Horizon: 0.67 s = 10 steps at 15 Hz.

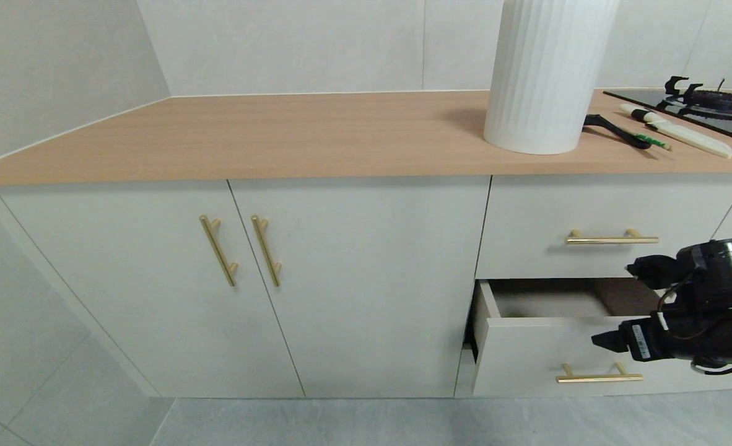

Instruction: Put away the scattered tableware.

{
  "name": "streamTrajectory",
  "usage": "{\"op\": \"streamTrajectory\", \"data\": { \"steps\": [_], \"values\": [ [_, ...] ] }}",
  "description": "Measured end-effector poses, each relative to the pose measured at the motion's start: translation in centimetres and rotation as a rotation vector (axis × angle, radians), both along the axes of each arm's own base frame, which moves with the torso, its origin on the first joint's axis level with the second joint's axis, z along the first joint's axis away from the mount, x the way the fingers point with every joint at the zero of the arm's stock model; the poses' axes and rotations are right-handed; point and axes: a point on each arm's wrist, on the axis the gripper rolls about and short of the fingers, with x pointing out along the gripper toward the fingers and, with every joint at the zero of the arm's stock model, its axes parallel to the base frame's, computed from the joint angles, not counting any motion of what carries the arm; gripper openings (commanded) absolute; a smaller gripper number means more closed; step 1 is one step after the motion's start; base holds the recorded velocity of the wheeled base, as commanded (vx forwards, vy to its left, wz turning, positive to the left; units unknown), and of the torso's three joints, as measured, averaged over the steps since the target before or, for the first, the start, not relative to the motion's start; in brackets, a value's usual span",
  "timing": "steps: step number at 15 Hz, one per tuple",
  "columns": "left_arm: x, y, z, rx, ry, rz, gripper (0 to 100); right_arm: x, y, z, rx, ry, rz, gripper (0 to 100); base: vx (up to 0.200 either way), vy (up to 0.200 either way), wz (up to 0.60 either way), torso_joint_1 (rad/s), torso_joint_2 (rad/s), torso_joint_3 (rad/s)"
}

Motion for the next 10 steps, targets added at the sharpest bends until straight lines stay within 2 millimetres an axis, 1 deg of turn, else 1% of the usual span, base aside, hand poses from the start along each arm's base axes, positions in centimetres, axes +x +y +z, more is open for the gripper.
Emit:
{"op": "streamTrajectory", "data": {
  "steps": [1, 2, 3, 4, 6, 10],
  "values": [
    [0.0, 0.0, 0.0, 0.0, 0.0, 0.0, 100, -0.6, 0.4, 1.9, 0.011, -0.04, 0.021, 100, 0.0, 0.0, 0.0, 0.0, 0.0, 0.0],
    [0.0, 0.0, 0.0, 0.0, 0.0, 0.0, 100, -0.9, 0.8, 3.3, 0.019, -0.087, 0.036, 100, 0.0, 0.0, 0.0, 0.0, 0.0, 0.0],
    [0.0, 0.0, 0.0, 0.0, 0.0, 0.0, 100, -0.9, 1.0, 4.1, 0.026, -0.115, 0.044, 100, 0.0, 0.0, 0.0, 0.0, 0.0, 0.0],
    [0.0, 0.0, 0.0, 0.0, 0.0, -0.001, 100, -0.8, 1.2, 4.2, 0.029, -0.123, 0.047, 100, 0.0, 0.0, 0.0, 0.0, 0.0, 0.0],
    [0.0, 0.0, 0.0, 0.0, 0.0, 0.0, 100, 0.0, 1.4, 4.0, 0.033, -0.138, 0.049, 100, 0.0, 0.0, 0.0, 0.0, 0.0, 0.0],
    [0.0, 0.0, 0.0, 0.0, 0.0, 0.0, 100, 2.3, 1.6, 1.5, 0.038, -0.137, 0.037, 100, 0.0, 0.0, 0.0, 0.0, 0.0, 0.0]
  ]
}}
